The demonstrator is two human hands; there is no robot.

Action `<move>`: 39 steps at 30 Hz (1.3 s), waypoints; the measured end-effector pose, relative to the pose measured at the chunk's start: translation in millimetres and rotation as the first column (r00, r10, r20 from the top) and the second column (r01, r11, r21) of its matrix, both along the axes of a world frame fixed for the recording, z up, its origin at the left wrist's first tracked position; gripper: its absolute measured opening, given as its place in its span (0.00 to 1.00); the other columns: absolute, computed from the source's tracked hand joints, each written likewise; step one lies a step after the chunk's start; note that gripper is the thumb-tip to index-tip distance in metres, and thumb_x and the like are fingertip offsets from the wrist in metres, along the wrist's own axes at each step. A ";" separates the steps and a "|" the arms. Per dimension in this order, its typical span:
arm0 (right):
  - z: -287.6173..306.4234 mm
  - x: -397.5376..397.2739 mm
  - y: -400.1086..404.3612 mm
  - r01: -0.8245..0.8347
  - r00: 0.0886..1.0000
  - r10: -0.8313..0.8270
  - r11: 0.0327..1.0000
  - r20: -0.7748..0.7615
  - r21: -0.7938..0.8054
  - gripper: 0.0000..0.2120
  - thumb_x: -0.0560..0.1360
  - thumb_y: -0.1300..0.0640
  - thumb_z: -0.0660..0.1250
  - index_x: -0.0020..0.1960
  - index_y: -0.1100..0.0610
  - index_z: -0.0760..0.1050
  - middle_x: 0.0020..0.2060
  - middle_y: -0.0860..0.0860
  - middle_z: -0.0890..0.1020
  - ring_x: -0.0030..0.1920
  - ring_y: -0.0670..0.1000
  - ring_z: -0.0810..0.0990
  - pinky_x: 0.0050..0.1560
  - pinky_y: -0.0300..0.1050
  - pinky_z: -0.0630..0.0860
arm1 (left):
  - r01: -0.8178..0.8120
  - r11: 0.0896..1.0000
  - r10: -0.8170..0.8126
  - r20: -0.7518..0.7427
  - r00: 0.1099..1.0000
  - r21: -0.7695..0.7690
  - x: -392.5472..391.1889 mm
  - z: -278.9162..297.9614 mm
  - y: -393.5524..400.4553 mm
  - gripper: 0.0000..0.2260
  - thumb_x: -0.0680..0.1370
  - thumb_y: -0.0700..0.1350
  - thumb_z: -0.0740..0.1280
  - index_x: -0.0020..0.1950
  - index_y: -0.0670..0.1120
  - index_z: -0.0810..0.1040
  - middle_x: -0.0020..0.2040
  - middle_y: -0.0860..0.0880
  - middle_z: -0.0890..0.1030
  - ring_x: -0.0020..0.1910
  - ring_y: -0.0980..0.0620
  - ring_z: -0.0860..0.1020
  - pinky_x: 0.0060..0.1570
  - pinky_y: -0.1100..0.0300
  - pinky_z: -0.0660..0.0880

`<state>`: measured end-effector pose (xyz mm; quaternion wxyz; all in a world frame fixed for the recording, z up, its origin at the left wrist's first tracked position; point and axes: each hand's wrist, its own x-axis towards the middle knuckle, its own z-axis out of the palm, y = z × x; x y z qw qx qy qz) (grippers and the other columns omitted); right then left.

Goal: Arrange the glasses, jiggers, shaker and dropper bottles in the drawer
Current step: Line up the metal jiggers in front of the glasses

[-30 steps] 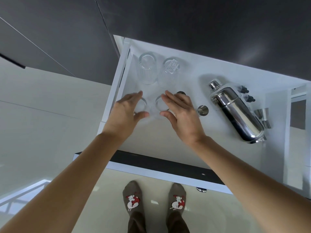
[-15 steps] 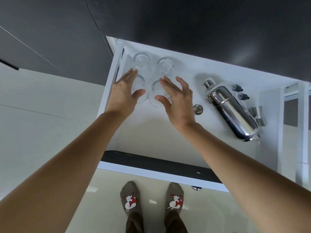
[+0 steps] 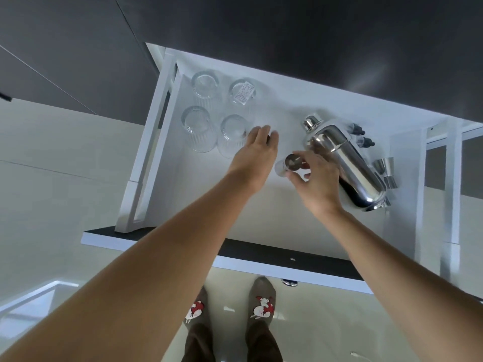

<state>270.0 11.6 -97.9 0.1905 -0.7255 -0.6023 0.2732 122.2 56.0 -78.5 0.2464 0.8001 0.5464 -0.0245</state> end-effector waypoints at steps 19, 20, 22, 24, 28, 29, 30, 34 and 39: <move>-5.9 -87.0 -9.4 -0.246 0.957 0.227 0.965 -0.181 -0.087 0.11 0.69 0.59 0.73 0.51 0.58 0.78 0.42 0.57 0.83 0.42 0.57 0.81 0.47 0.49 0.78 | -0.429 0.898 0.438 0.117 0.891 -0.101 -113.1 11.0 -35.4 0.16 0.74 0.45 0.73 0.60 0.43 0.77 0.52 0.42 0.83 0.50 0.45 0.81 0.53 0.54 0.79; -6.5 -94.2 -7.0 -0.241 0.957 0.222 0.967 -0.188 -0.086 0.11 0.69 0.59 0.73 0.51 0.58 0.78 0.42 0.58 0.83 0.42 0.58 0.81 0.47 0.50 0.78 | -0.432 0.896 0.442 0.119 0.889 -0.105 -114.0 10.4 -34.9 0.16 0.74 0.45 0.73 0.59 0.43 0.77 0.51 0.42 0.83 0.49 0.46 0.81 0.52 0.55 0.78; -6.0 -104.9 -3.0 -0.228 0.958 0.208 0.970 -0.199 -0.084 0.11 0.69 0.60 0.73 0.50 0.60 0.78 0.42 0.59 0.82 0.42 0.59 0.81 0.46 0.53 0.78 | -0.437 0.893 0.447 0.116 0.887 -0.106 -114.6 10.9 -35.0 0.14 0.74 0.45 0.73 0.57 0.43 0.78 0.49 0.43 0.83 0.47 0.47 0.81 0.49 0.57 0.78; -3.2 -109.2 -0.2 -0.236 0.955 0.213 0.967 -0.207 -0.093 0.12 0.69 0.61 0.73 0.51 0.60 0.78 0.43 0.59 0.82 0.42 0.60 0.80 0.46 0.55 0.78 | -0.436 0.894 0.445 0.078 0.892 -0.106 -113.5 16.5 -36.2 0.15 0.73 0.45 0.73 0.58 0.42 0.77 0.51 0.42 0.83 0.48 0.46 0.80 0.48 0.58 0.76; 6.5 -93.2 4.0 -0.262 0.957 0.231 0.948 -0.178 -0.180 0.21 0.70 0.69 0.68 0.62 0.58 0.74 0.51 0.60 0.80 0.47 0.60 0.81 0.51 0.54 0.80 | -0.379 0.918 0.364 -0.128 0.923 -0.119 -106.5 38.4 -34.1 0.30 0.65 0.45 0.80 0.63 0.39 0.73 0.58 0.38 0.78 0.56 0.39 0.78 0.54 0.49 0.76; 9.9 -83.3 4.1 -0.252 0.960 0.224 0.953 -0.171 -0.169 0.22 0.70 0.71 0.66 0.63 0.57 0.74 0.52 0.60 0.80 0.47 0.59 0.81 0.51 0.52 0.80 | -0.360 0.928 0.343 -0.159 0.926 -0.091 -102.1 46.3 -33.4 0.31 0.64 0.45 0.80 0.61 0.39 0.72 0.57 0.38 0.78 0.54 0.39 0.78 0.51 0.48 0.76; 14.9 -71.4 4.1 -0.233 0.964 0.208 0.962 -0.166 -0.143 0.22 0.70 0.71 0.64 0.62 0.57 0.75 0.51 0.59 0.80 0.46 0.57 0.81 0.51 0.50 0.80 | -0.338 0.940 0.326 -0.174 0.929 -0.042 -96.6 54.5 -32.4 0.30 0.64 0.46 0.80 0.59 0.39 0.72 0.55 0.38 0.78 0.52 0.38 0.78 0.48 0.47 0.76; 41.1 -6.3 5.3 -0.058 0.991 0.067 0.995 -0.115 0.079 0.11 0.72 0.67 0.65 0.53 0.58 0.79 0.41 0.54 0.85 0.37 0.50 0.82 0.45 0.37 0.76 | -0.233 0.958 0.244 -0.052 0.968 0.166 -52.6 78.8 -24.2 0.23 0.69 0.47 0.76 0.59 0.41 0.74 0.54 0.40 0.79 0.53 0.39 0.78 0.45 0.45 0.77; 55.7 100.1 6.1 0.298 0.953 -0.302 0.938 -0.007 0.176 0.08 0.75 0.64 0.63 0.49 0.58 0.80 0.43 0.49 0.86 0.41 0.44 0.82 0.46 0.31 0.77 | 0.091 0.967 -0.150 0.241 0.959 0.239 34.4 69.6 -16.1 0.13 0.74 0.42 0.71 0.57 0.42 0.78 0.53 0.41 0.80 0.52 0.40 0.78 0.49 0.46 0.78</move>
